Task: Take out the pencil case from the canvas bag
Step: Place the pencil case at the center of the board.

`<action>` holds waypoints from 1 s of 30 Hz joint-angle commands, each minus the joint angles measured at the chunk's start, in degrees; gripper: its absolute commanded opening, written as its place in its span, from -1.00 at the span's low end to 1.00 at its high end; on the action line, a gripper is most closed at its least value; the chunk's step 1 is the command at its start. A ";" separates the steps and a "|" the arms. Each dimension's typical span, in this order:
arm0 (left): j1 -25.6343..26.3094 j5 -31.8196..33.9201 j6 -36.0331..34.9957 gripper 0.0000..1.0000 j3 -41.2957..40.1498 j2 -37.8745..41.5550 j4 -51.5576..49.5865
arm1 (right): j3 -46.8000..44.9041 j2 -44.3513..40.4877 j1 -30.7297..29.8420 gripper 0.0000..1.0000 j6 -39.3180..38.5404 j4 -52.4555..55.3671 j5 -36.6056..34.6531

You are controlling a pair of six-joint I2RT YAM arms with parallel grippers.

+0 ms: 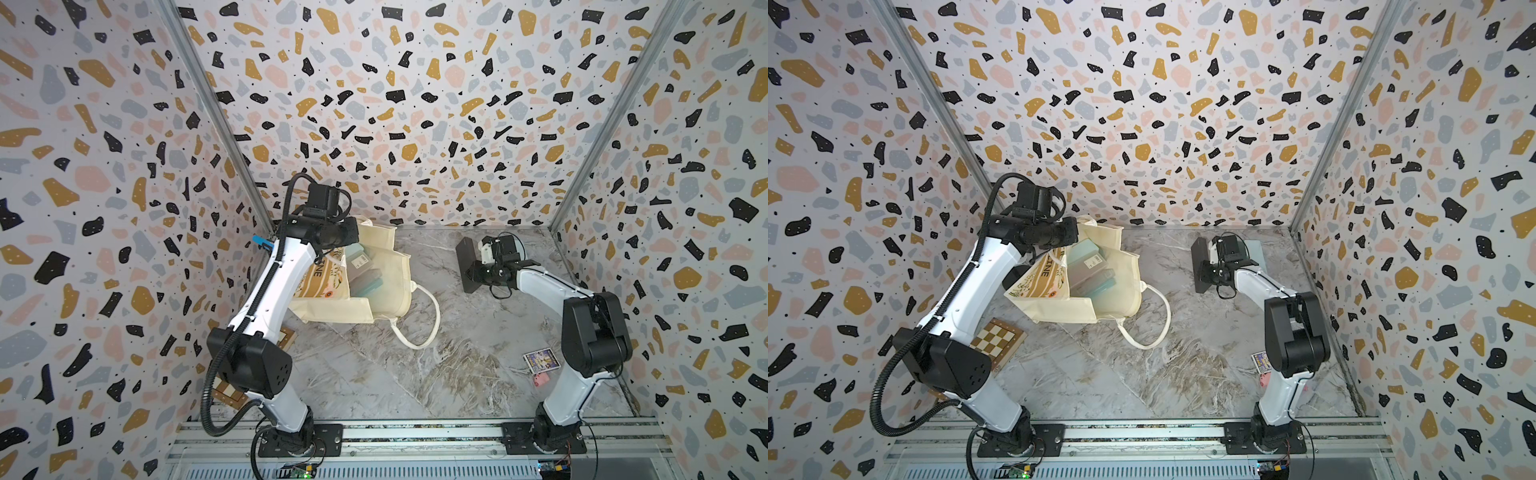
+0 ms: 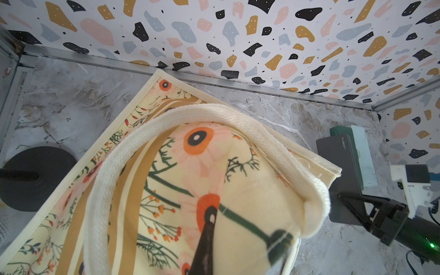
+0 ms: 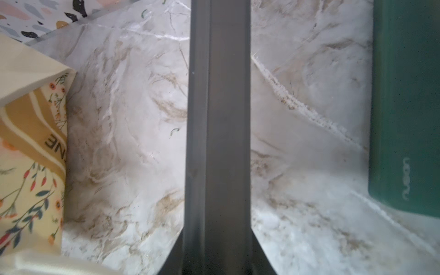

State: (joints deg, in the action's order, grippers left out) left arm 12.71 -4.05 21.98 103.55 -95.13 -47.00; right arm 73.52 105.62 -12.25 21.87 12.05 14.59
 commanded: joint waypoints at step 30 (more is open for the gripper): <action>-1.61 -9.93 -0.92 -1.00 -2.65 2.25 4.20 | 16.17 13.03 7.05 0.01 -2.91 4.20 4.42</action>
State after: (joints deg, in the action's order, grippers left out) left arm 11.57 -12.34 21.65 101.49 -94.48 -44.93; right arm 88.03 121.97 -5.34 19.97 14.61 22.22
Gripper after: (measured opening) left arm 0.047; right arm 0.504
